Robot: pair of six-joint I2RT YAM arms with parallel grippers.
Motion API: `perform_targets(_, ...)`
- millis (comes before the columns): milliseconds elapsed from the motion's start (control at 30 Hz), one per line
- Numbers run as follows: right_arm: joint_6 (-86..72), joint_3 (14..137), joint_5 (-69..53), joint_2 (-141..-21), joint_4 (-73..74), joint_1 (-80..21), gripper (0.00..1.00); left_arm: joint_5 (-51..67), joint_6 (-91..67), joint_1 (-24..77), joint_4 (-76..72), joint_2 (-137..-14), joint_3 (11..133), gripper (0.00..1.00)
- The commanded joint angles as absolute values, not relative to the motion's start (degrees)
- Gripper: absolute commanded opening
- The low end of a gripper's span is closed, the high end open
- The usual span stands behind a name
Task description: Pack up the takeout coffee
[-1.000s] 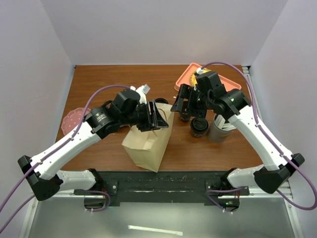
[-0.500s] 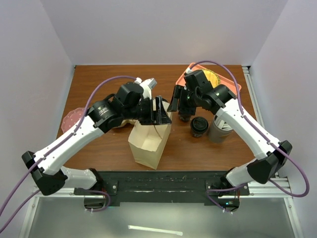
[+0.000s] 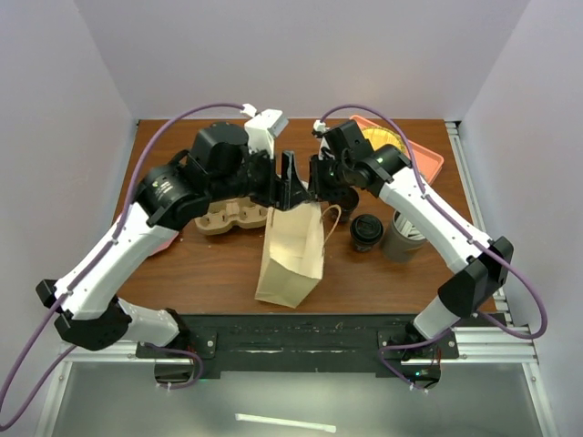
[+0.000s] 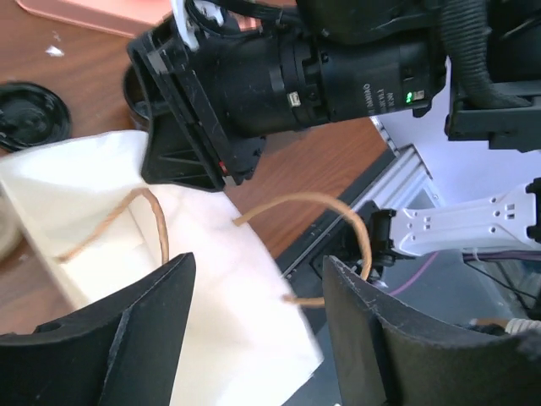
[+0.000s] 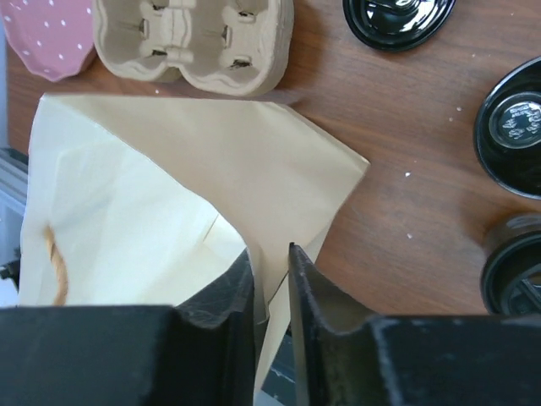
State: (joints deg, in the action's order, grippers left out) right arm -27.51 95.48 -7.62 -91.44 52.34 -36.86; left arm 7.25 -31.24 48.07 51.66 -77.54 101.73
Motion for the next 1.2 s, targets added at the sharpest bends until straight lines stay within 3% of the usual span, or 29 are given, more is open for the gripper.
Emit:
perform_targets(0,-20.58,101.85,-9.84,-91.84,55.54,-37.18,0.17,-3.03,-25.06,47.64,53.26,-76.91,110.11,0.65)
perform_targets(200,-10.47,110.45,-14.32,-96.58,63.18,-37.0,0.17,-20.54,-22.76,45.71,59.23,-76.64,114.26,0.66)
perform_targets(300,-5.81,114.85,-13.63,-99.04,68.19,-37.18,0.17,-19.7,-24.6,40.62,63.45,-76.82,111.63,0.66)
perform_targets(500,-3.08,111.98,-13.27,-97.47,67.86,-38.4,0.2,-18.2,-29.87,32.18,64.51,-74.88,101.17,0.64)
perform_targets(800,1.76,113.2,-6.52,-100.8,67.5,-45.61,0.24,-12.48,-42.8,23.47,51.34,-75.32,78.86,0.61)
perform_targets(1033,2.37,116.89,-3.35,-103.18,66.8,-45.62,0.3,-17.93,-43.86,20.75,46.16,-80.68,78.22,0.61)
perform_targets(1167,3.69,117.77,-0.53,-103.8,66.36,-45.62,0.27,-16.53,-30.11,19.42,41.58,-83.23,78.92,0.66)
